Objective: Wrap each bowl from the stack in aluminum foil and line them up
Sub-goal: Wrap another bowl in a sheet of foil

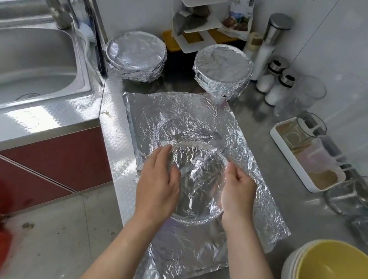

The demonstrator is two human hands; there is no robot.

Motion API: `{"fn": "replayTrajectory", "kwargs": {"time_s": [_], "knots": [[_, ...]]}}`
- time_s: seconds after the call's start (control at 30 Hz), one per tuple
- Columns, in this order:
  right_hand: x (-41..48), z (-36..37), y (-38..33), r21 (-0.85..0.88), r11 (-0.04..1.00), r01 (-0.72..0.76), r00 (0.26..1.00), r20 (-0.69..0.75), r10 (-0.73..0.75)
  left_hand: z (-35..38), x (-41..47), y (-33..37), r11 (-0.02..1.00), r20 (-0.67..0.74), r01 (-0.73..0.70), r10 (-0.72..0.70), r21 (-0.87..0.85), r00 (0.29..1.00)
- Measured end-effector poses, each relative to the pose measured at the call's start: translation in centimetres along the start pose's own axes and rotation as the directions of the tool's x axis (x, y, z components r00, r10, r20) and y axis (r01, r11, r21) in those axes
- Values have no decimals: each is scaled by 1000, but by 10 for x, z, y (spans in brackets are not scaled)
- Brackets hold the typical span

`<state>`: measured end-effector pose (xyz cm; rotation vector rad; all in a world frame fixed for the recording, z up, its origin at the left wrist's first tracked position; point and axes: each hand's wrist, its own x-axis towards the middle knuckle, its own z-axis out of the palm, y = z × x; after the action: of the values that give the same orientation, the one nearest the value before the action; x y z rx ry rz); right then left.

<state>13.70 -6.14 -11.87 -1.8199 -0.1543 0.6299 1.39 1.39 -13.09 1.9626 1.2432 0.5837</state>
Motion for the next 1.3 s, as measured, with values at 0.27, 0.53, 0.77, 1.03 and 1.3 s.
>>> {"fn": "replayTrajectory", "kwargs": {"time_s": [0.27,0.53,0.77,1.03,1.3], "knots": [[-22,18,32,65,997,39,992,-119,-31,-14,34,-3,960,136,-191,166,206,977],[1,15,6,-313,889,335,901,-171,-400,-11,35,-8,934,137,-235,204,271,969],[26,21,1,-521,750,408,889,41,-455,-6,45,3,815,202,-300,228,495,952],[30,19,2,-493,730,474,856,64,-513,0,44,5,788,225,-345,265,510,938],[36,18,3,-482,672,562,815,183,-550,14,54,20,768,292,-405,291,496,911]]}}
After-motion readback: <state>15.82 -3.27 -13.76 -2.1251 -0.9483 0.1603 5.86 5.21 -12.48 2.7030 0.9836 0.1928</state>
